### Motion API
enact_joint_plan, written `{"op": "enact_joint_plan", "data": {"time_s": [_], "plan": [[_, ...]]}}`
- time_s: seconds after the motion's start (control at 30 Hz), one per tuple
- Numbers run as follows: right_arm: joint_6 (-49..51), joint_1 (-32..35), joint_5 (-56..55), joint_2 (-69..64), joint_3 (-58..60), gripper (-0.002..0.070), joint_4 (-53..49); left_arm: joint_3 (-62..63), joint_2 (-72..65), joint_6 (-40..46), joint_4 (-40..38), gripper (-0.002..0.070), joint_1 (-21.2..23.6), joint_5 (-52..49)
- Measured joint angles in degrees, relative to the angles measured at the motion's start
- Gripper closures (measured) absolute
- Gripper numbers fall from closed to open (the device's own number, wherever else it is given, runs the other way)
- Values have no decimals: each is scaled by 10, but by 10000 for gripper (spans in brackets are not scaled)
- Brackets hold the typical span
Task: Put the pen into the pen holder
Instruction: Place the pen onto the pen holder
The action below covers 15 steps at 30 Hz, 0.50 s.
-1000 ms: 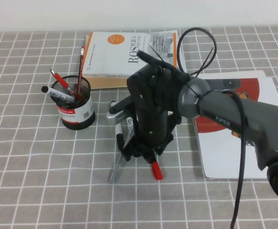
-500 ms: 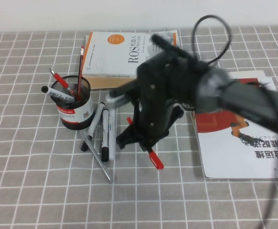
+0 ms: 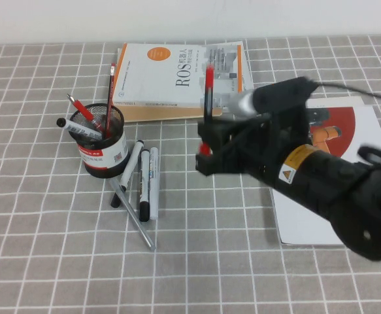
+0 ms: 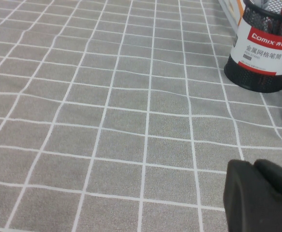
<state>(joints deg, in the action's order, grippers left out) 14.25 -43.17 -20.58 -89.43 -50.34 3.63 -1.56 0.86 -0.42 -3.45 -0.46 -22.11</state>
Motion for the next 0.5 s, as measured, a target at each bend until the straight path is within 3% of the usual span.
{"op": "enact_joint_plan", "data": {"time_s": [0.2,0.3,0.5], "plan": [[112,12,-307,-44,-10,623,-176,0,0,0,0,680,0,0],[127,13,-354,-92,-57,623,-215,0,0,0,0,680,0,0],[128,13,-331,-209,-192,623,-234,0,0,0,0,680,0,0]]}}
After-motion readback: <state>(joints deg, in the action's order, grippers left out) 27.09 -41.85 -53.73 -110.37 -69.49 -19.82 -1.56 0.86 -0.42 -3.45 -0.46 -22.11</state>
